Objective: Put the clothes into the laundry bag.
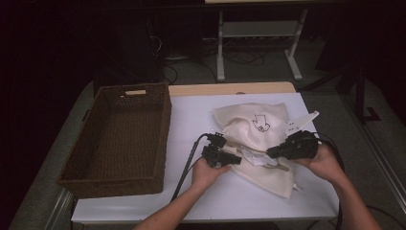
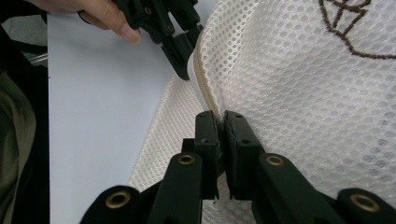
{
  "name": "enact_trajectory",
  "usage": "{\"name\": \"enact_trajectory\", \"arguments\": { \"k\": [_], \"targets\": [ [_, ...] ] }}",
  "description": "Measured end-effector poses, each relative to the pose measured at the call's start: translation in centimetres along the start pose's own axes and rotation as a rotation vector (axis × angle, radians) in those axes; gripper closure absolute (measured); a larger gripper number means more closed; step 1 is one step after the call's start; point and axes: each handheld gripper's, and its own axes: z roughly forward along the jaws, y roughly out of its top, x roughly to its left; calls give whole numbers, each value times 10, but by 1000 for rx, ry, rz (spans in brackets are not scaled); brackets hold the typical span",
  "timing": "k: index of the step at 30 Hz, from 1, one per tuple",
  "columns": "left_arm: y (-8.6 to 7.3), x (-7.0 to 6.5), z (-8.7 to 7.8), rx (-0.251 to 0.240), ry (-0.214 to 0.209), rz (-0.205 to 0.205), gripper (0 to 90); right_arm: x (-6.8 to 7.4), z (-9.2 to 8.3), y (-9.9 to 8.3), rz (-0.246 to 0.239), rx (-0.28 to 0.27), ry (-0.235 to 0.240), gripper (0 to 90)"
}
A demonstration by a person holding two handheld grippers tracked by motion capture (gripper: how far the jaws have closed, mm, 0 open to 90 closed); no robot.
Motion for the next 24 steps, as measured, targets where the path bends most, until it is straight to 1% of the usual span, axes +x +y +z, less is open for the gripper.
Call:
{"name": "enact_trajectory", "arguments": {
  "k": [4,5,6,8,9,10,11,12,13,14,16,17,19,21,22,24],
  "targets": [
    [-13,7,-14,1,17,-29,598,3,-2,-1,-2,-13,-1,831],
    [-15,7,-19,1,28,-33,583,4,-3,0,-9,-14,-3,821],
    [-17,7,-22,1,16,-36,566,5,-4,0,-11,-17,0,808],
    [-19,7,-28,-8,-49,-50,575,7,-5,1,-19,-22,1,792],
    [-18,5,-29,-16,-62,-54,581,8,-5,2,-15,-27,4,783],
    [-17,3,-29,-25,-88,-51,582,8,-4,2,-13,-29,6,771],
    [-14,0,-27,-29,-114,-46,598,8,-3,3,-14,-27,4,753],
    [-11,-3,-24,-28,-118,-33,600,8,-1,4,-15,-27,1,740],
    [-7,-7,-19,-29,-147,-29,600,8,1,5,-17,-27,-1,733],
    [-4,-8,-16,-30,-164,-28,600,8,4,7,-18,-23,-2,733],
    [5,-12,-6,-46,-176,-32,598,9,8,9,-25,-13,-4,738],
    [10,-12,0,-62,-163,-44,589,8,10,10,-27,-12,-3,747],
    [16,-10,7,-78,-121,-52,580,8,11,11,-31,-11,-6,765],
    [16,-7,8,-72,-46,-79,575,8,10,10,-30,-6,-8,781],
    [14,-6,7,-59,-12,-83,567,8,10,10,-32,-11,-9,790],
    [8,-4,-1,-55,47,-81,545,7,9,9,-29,-17,-10,799]
  ]
}}
